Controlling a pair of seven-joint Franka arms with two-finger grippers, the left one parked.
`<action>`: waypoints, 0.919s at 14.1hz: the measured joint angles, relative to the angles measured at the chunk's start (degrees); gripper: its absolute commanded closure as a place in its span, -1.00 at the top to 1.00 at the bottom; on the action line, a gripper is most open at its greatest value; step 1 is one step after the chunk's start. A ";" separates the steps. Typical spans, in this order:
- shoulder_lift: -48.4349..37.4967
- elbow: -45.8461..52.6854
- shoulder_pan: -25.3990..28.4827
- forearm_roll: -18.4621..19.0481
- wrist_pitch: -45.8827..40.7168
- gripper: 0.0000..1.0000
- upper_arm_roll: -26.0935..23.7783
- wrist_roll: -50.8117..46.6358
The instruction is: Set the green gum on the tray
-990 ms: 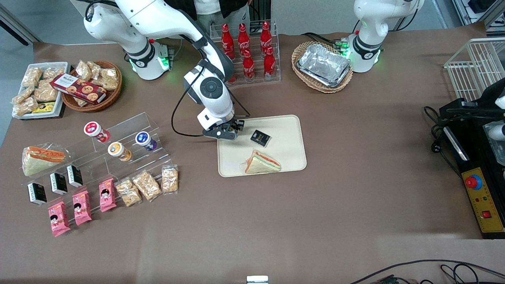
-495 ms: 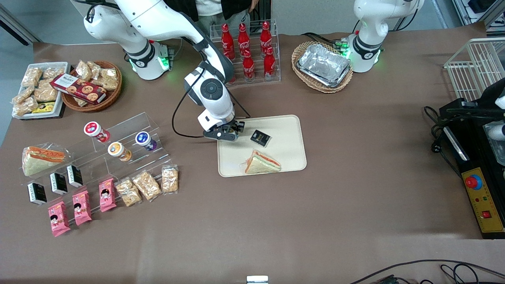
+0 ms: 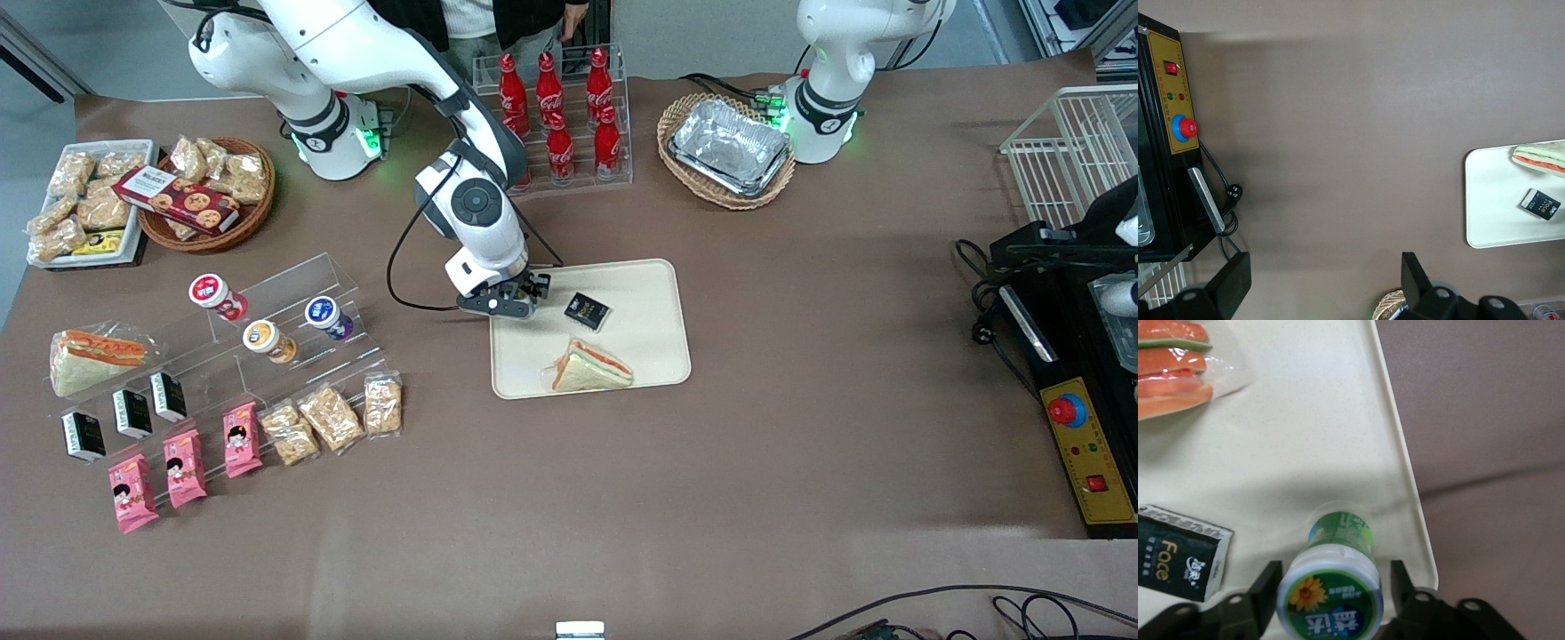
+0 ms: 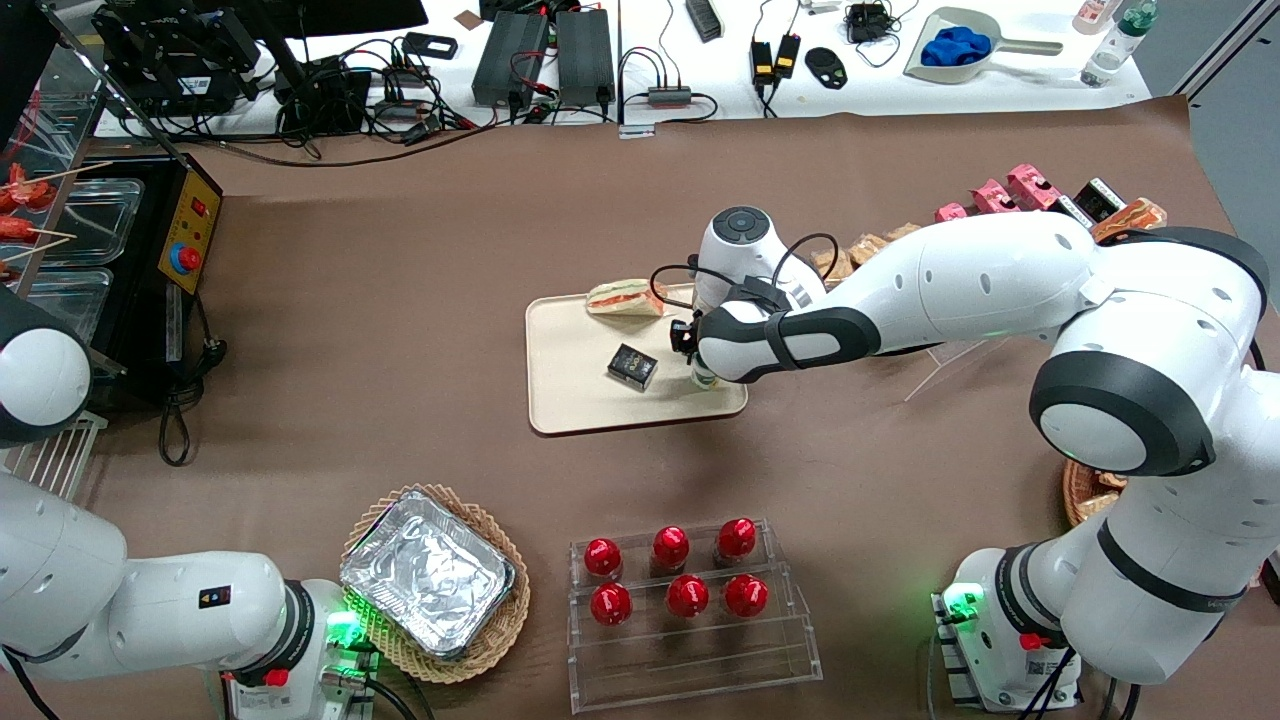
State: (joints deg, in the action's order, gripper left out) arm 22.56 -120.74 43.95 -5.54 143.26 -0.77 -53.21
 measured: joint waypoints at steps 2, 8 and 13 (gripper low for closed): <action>-0.03 -0.11 0.00 0.00 0.01 1.00 0.05 -0.02; -0.17 -0.11 0.00 0.00 0.01 1.00 0.09 -0.36; -2.72 -0.02 -0.09 0.17 -1.72 1.00 0.61 -0.24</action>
State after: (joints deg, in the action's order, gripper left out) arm 19.84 -120.76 43.87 -5.37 141.54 -0.16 -53.45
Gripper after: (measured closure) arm 0.000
